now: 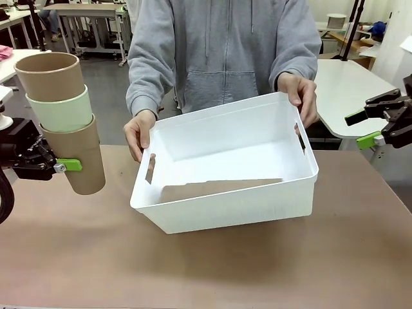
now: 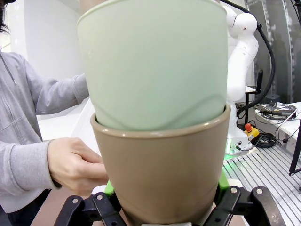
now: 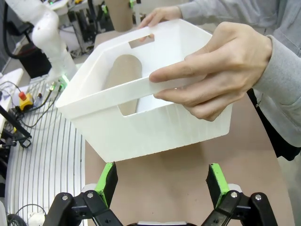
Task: Stack the cups and store them in the basket.
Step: Place the stack of Reusable plastic cups into the Pantry Basket.
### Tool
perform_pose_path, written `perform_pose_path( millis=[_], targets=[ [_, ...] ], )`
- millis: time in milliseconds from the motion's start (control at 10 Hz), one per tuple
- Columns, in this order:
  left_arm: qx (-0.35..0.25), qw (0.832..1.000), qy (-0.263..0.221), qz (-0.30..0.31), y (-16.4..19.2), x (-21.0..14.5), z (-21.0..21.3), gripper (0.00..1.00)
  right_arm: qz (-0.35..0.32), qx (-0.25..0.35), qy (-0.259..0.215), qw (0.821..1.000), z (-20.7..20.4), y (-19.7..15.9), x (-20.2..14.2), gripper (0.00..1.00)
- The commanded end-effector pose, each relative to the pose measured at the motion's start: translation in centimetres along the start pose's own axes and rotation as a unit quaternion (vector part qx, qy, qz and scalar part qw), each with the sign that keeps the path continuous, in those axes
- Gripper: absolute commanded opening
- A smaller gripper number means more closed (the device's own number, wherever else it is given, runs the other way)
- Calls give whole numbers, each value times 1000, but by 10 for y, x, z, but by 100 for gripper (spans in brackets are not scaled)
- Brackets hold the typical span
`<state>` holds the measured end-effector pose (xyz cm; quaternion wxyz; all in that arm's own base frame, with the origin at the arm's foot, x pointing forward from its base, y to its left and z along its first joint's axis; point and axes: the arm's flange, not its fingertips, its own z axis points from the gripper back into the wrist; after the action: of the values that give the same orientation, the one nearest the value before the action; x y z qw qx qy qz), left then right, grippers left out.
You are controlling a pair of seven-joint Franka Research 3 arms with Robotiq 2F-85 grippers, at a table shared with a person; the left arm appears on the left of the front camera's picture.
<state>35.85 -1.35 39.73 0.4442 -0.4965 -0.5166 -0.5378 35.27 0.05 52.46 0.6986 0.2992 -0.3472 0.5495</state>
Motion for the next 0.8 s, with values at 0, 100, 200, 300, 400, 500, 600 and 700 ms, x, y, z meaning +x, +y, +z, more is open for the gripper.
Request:
perform_pose_path(
  millis=[0, 100, 200, 300, 400, 500, 600, 700],
  targets=[
    [0, 1000, 0, 0, 0, 0, 0, 86, -10, -1, -7, 1000, -2, 2, 0, 100],
    [19, 999, 27, 3, -1, 29, -5, 86, -10, -1, -7, 1000, -2, 2, 0, 100],
    [27, 998, 49, 3, -2, 60, -16, 86, -10, -1, -7, 1000, -2, 2, 0, 100],
    [34, 997, 76, 1, -3, 92, -32, 86, -10, -1, -7, 1000, -2, 2, 0, 100],
    [43, 992, 121, 14, -3, 124, -58, 86, -10, -1, -7, 1000, -2, 2, 0, 100],
    [38, 986, 159, 16, -3, 150, -81, 86, -10, -1, -7, 1000, -2, 2, 0, 100],
    [37, 980, 195, 19, -1, 172, -108, 86, -10, -1, -7, 1000, -2, 2, 0, 100],
    [44, 971, 234, 29, 3, 187, -138, 86, -10, -1, -7, 1000, -2, 2, 0, 100]
  ],
)
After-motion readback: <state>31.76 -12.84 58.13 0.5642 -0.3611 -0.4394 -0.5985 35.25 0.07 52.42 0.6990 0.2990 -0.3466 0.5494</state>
